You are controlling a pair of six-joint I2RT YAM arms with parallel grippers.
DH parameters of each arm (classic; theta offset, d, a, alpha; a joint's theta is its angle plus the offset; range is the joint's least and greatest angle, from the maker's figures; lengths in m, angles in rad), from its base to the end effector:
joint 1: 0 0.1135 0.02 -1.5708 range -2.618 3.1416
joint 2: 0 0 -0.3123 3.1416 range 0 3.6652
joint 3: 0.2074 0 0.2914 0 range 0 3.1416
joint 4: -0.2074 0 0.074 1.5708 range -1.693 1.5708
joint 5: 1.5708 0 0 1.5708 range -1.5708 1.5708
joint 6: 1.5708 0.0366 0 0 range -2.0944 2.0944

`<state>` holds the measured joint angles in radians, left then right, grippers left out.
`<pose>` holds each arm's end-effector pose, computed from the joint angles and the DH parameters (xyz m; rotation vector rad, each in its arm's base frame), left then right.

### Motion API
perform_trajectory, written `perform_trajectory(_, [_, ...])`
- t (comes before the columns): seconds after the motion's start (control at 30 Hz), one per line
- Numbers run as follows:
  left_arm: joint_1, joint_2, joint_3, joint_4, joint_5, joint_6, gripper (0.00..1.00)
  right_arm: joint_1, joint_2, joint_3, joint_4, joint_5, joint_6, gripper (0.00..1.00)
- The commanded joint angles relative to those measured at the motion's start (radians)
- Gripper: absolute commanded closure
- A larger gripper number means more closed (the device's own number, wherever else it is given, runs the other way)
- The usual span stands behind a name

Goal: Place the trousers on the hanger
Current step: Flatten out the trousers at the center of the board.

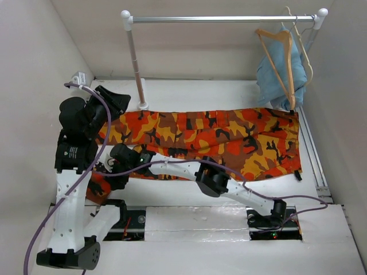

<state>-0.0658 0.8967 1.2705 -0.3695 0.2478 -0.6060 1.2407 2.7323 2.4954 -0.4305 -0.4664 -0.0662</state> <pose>0.1771 -0.0207 0.5179 -0.2341 1.5955 -0.7179 0.2054 0.6501 0.1632 -1.6771 1.7359 1.1187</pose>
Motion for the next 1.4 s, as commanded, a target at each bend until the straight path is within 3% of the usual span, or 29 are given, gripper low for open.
perform_trajectory(0.0, [-0.012,-0.024,-0.023,0.043,0.002,0.015,0.7,0.016,0.0,-0.041,0.006,0.133,0.026,0.51])
perform_trajectory(0.07, [-0.012,-0.033,-0.046,0.05,0.002,0.015,0.7,0.016,-0.026,-0.093,0.029,0.158,0.043,0.92])
perform_trajectory(0.1, [-0.012,-0.036,-0.049,0.046,-0.002,0.017,0.7,0.005,-0.045,-0.119,0.045,0.163,0.046,0.99])
perform_trajectory(0.2, [-0.012,-0.039,-0.053,0.038,-0.022,0.026,0.7,-0.026,-0.132,-0.219,0.194,0.091,0.12,1.0])
perform_trajectory(0.33, [-0.012,-0.025,-0.013,-0.002,-0.064,0.06,0.7,-0.098,-0.184,-0.199,0.391,-0.096,0.262,1.0])
perform_trajectory(0.37, [-0.012,-0.019,0.0,-0.022,-0.117,0.086,0.7,-0.154,-0.165,-0.132,0.505,-0.185,0.398,1.0])
perform_trajectory(0.4, [-0.012,-0.019,0.003,-0.022,-0.117,0.086,0.7,-0.155,-0.164,-0.132,0.506,-0.186,0.399,1.0])
perform_trajectory(0.47, [-0.012,-0.015,0.012,-0.045,-0.163,0.097,0.7,-0.206,-0.14,-0.124,0.605,-0.216,0.581,1.0])
perform_trajectory(0.5, [-0.012,-0.015,0.012,-0.054,-0.182,0.1,0.7,-0.222,-0.137,-0.138,0.741,-0.207,0.644,1.0])
perform_trajectory(0.57, [-0.012,-0.015,0.006,-0.069,-0.225,0.113,0.7,-0.263,-0.122,-0.164,0.856,-0.172,0.788,1.0])
perform_trajectory(0.63, [-0.022,-0.018,-0.008,-0.13,-0.313,0.129,0.69,-0.285,-0.123,-0.151,0.83,-0.161,0.778,0.98])
perform_trajectory(0.67, [-0.022,-0.021,-0.023,-0.173,-0.338,0.136,0.69,-0.294,-0.182,-0.177,0.822,-0.158,0.757,0.91])
perform_trajectory(0.7, [-0.022,-0.024,-0.066,-0.196,-0.36,0.137,0.69,-0.306,-0.233,-0.296,0.8,-0.146,0.728,0.82])
perform_trajectory(0.73, [-0.022,-0.031,-0.095,-0.212,-0.392,0.132,0.69,-0.307,-0.294,-0.373,0.774,-0.123,0.659,0.65])
perform_trajectory(0.8, [-0.022,-0.038,-0.217,-0.245,-0.387,0.103,0.71,-0.334,-0.585,-0.647,0.706,-0.007,0.571,0.51])
perform_trajectory(0.83, [-0.022,-0.036,-0.218,-0.246,-0.39,0.103,0.72,-0.334,-0.586,-0.743,0.705,-0.006,0.556,0.5])
perform_trajectory(0.93, [-0.011,0.02,-0.27,-0.249,-0.378,0.127,0.78,-0.362,-0.875,-1.064,0.586,0.104,0.476,0.5])
perform_trajectory(1.0, [-0.011,0.071,-0.258,-0.298,-0.36,0.133,0.8,-0.362,-1.079,-1.188,0.472,0.158,0.435,0.52])
perform_trajectory(1.1, [-0.02,0.131,-0.284,-0.322,-0.332,0.132,0.76,-0.362,-1.279,-1.413,0.336,0.21,0.373,0.69])
perform_trajectory(1.13, [-0.02,0.157,-0.293,-0.321,-0.322,0.127,0.67,-0.362,-1.412,-1.466,0.311,0.219,0.365,0.81])
perform_trajectory(1.2, [-0.02,0.242,-0.281,-0.333,-0.312,0.14,0.63,-0.371,-1.544,-1.604,0.268,0.216,0.365,0.93])
perform_trajectory(1.27, [-0.02,0.327,-0.252,-0.37,-0.346,0.155,0.62,-0.371,-1.713,-1.662,0.202,0.242,0.359,0.94])
perform_trajectory(1.37, [-0.029,0.476,-0.203,-0.4,-0.43,0.172,0.6,-0.398,-1.854,-1.725,0.112,0.255,0.332,0.8])
